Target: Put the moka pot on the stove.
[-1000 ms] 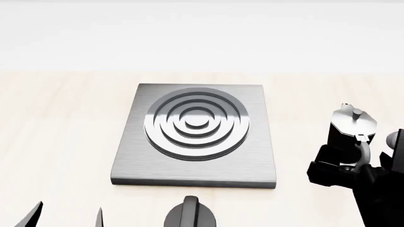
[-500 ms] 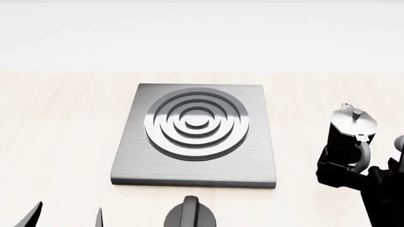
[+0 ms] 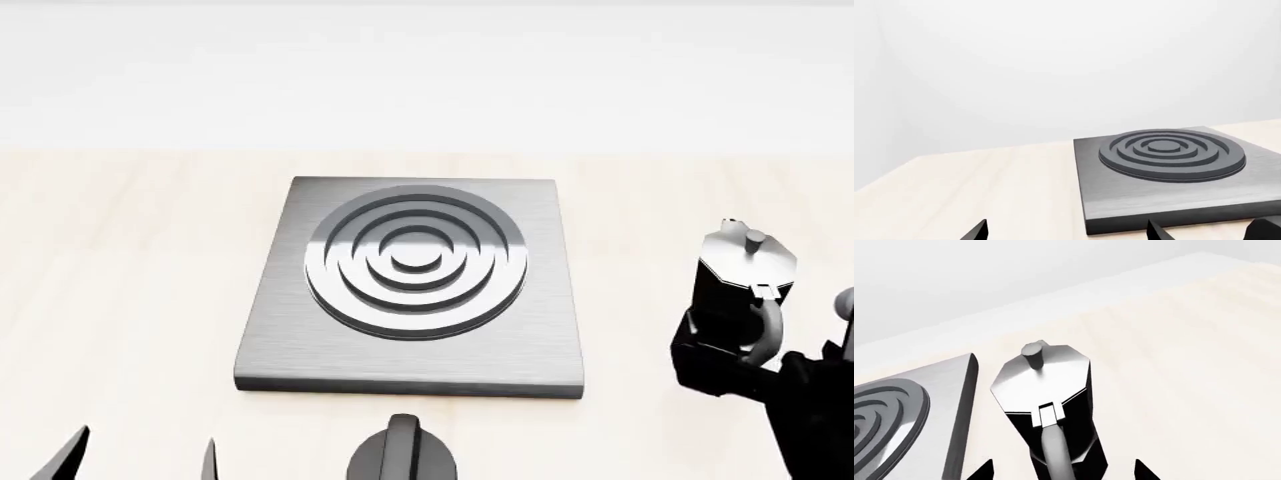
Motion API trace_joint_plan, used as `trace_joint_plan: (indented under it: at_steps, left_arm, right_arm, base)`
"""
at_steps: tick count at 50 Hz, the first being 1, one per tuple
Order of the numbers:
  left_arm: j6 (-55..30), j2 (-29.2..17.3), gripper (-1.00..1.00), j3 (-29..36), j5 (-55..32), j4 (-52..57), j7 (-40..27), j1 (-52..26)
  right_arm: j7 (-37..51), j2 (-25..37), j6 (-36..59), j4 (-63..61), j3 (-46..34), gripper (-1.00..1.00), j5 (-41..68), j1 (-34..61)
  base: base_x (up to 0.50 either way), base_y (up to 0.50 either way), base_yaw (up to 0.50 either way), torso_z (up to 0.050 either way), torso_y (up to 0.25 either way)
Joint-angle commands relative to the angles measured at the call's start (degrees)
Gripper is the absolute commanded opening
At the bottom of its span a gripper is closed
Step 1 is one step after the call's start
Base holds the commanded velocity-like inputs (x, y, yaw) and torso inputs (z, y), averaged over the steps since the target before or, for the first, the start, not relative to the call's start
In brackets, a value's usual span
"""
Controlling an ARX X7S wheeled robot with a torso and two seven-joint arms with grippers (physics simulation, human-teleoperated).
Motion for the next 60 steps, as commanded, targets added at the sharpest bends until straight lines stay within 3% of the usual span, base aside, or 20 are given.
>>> trace_joint_plan:
  at_steps: [1, 55, 56, 60]
  left_arm:
    - [0.0, -0.1, 1.00, 0.2, 0.0, 0.0, -0.2, 0.0]
    - [-0.1, -0.6, 1.00, 0.9, 0.0, 0.1, -1.0, -0.3]
    - [-0.1, -0.6, 1.00, 0.9, 0.0, 0.0, -1.0, -0.3]
    - [-0.1, -0.7, 1.00, 1.0, 0.0, 0.1, -1.0, -0.3]
  right_arm:
    - [-0.4, 0.0, -1.5, 3.4, -1.0, 1.00, -0.6, 1.6]
    - [-1.8, 0.4, -6.5, 14.2, -4.0, 1.00, -1.9, 6.3]
    - [-1.2, 0.3, -6.5, 14.3, -3.8, -1.00, -2.0, 6.4]
    - [-1.6, 0.4, -6.4, 13.7, -3.9, -1.00, -1.9, 5.9]
  base:
    - [0.00, 0.00, 0.00, 0.000, 0.000]
    - [0.00, 0.00, 0.00, 0.000, 0.000]
    - [0.00, 0.00, 0.00, 0.000, 0.000]
    - [0.00, 0.00, 0.00, 0.000, 0.000]
